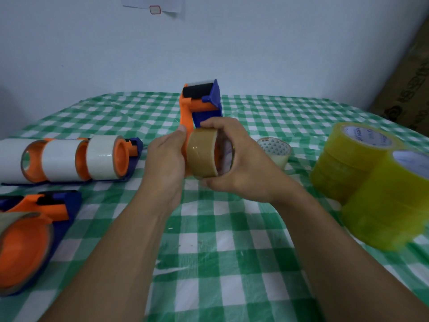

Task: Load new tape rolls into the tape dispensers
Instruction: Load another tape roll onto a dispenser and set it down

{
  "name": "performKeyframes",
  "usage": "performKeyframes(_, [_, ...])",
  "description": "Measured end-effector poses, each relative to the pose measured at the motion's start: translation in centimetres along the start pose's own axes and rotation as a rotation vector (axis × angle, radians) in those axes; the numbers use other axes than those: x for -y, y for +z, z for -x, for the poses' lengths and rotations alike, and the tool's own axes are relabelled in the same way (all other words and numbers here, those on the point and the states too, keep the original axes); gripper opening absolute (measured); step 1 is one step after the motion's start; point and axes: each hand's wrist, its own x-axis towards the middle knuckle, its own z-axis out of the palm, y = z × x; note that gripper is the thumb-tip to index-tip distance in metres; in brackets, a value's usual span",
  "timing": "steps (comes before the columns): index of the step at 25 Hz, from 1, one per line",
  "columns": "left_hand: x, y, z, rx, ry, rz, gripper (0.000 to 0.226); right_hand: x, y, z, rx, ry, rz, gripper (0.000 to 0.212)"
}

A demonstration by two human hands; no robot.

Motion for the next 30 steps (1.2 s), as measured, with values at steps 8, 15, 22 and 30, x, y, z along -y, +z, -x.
performKeyframes(8, [0.1,0.4,0.5,-0.043,0.113,-0.058,0.044,0.6,-0.5,0.0,-0.012,0.202,-0.211,0.080])
performKeyframes(15, [0.2,0.1,0.4,-0.046,0.131,-0.066,0.036,0.6,-0.3,-0.4,-0.064,0.351,-0.293,0.051])
performKeyframes(22, [0.4,0.1,0.2,-0.073,0.131,-0.057,0.038,0.4,-0.7,-0.2,-0.031,0.260,-0.199,0.081])
performKeyframes(30, [0.7,0.0,0.2,-0.066,0.152,-0.053,0.031,0.8,-1.3,-0.3,-0.095,0.370,-0.303,0.064])
